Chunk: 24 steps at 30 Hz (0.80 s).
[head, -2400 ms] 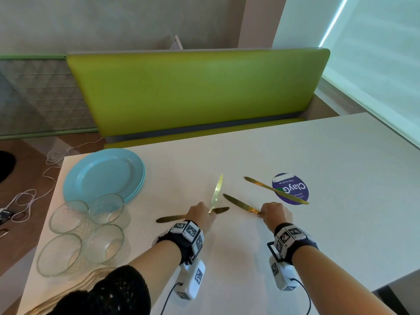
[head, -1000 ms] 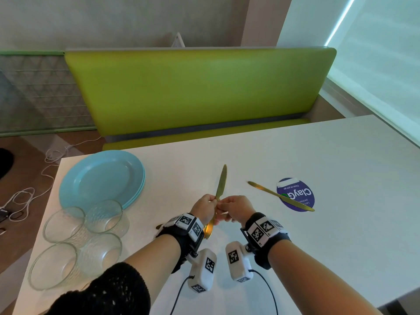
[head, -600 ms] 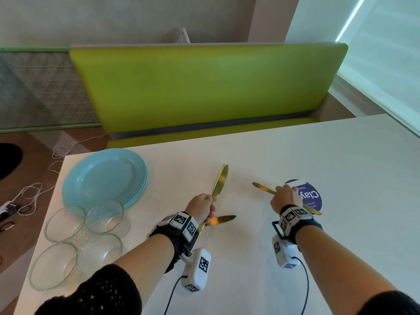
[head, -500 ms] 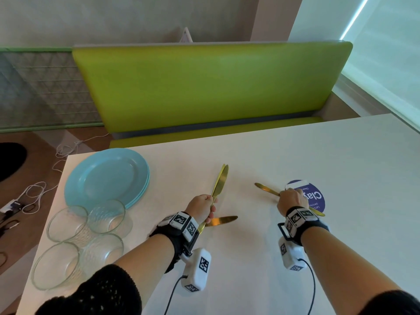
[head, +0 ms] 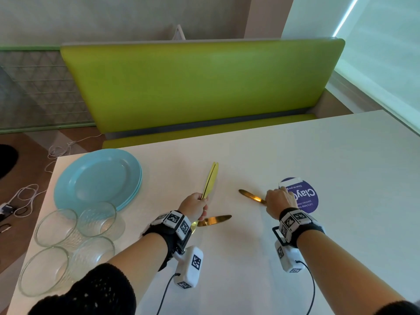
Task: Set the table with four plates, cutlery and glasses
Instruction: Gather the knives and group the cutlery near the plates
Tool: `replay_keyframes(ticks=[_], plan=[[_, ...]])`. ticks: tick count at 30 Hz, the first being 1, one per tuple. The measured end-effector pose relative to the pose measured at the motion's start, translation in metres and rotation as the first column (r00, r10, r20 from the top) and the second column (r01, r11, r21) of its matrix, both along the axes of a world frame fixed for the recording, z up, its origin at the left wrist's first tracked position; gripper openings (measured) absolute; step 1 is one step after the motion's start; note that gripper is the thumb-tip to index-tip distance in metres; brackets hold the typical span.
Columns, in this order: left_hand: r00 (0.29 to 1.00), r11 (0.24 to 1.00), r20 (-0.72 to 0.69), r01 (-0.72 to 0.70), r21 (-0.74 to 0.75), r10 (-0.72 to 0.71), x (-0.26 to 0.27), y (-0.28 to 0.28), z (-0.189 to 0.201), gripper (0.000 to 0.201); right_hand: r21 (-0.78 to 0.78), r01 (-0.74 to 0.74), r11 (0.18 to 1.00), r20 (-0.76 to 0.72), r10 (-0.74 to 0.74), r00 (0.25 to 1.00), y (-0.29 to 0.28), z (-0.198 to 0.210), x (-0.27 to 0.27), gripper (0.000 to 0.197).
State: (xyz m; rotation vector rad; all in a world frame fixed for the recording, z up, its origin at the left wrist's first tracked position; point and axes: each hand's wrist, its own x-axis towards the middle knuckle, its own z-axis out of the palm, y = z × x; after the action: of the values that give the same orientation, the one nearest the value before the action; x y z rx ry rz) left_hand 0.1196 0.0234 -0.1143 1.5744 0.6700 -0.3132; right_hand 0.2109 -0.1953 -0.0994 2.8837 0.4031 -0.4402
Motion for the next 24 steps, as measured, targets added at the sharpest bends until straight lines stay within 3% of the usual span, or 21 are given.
replay_keyframes(ticks=[4, 7, 9, 14, 17, 20, 24], plan=[[1.0, 1.0, -0.008, 0.005, 0.027, -0.005, -0.002, 0.003, 0.007, 0.019, 0.078, -0.095, 0.992, -0.043, 0.099, 0.994, 0.009, 0.008, -0.004, 0.024], [0.996, 0.976, -0.04, 0.09, 0.2, -0.083, -0.005, 0.009, 0.014, 0.011, 0.122, -0.27, 0.955, 0.005, 0.272, 0.962, 0.027, 0.018, -0.011, 0.02], [0.982, 0.938, -0.086, 0.188, 0.291, -0.17, -0.007, 0.014, 0.021, 0.026, 0.129, -0.406, 0.905, 0.069, 0.4, 0.914, 0.044, 0.026, -0.018, 0.021], [0.937, 0.899, -0.134, 0.348, 0.264, -0.323, -0.016, 0.014, 0.036, 0.059, 0.063, -0.648, 0.759, 0.085, 0.642, 0.762, 0.086, 0.041, -0.045, 0.016], [0.896, 0.85, -0.154, 0.444, 0.283, -0.417, -0.021, 0.01, 0.036, 0.049, -0.006, -0.692, 0.722, 0.103, 0.688, 0.718, 0.104, 0.05, -0.059, 0.004], [0.849, 0.803, -0.161, 0.528, 0.276, -0.503, -0.027, 0.009, 0.037, 0.029, 0.002, -0.738, 0.675, 0.056, 0.736, 0.674, 0.113, 0.047, -0.065, 0.019], [0.867, 0.845, -0.118, 0.497, 0.194, -0.483, -0.037, 0.009, 0.027, 0.01, 0.014, -0.761, 0.649, 0.064, 0.759, 0.648, 0.119, 0.046, -0.071, 0.021]])
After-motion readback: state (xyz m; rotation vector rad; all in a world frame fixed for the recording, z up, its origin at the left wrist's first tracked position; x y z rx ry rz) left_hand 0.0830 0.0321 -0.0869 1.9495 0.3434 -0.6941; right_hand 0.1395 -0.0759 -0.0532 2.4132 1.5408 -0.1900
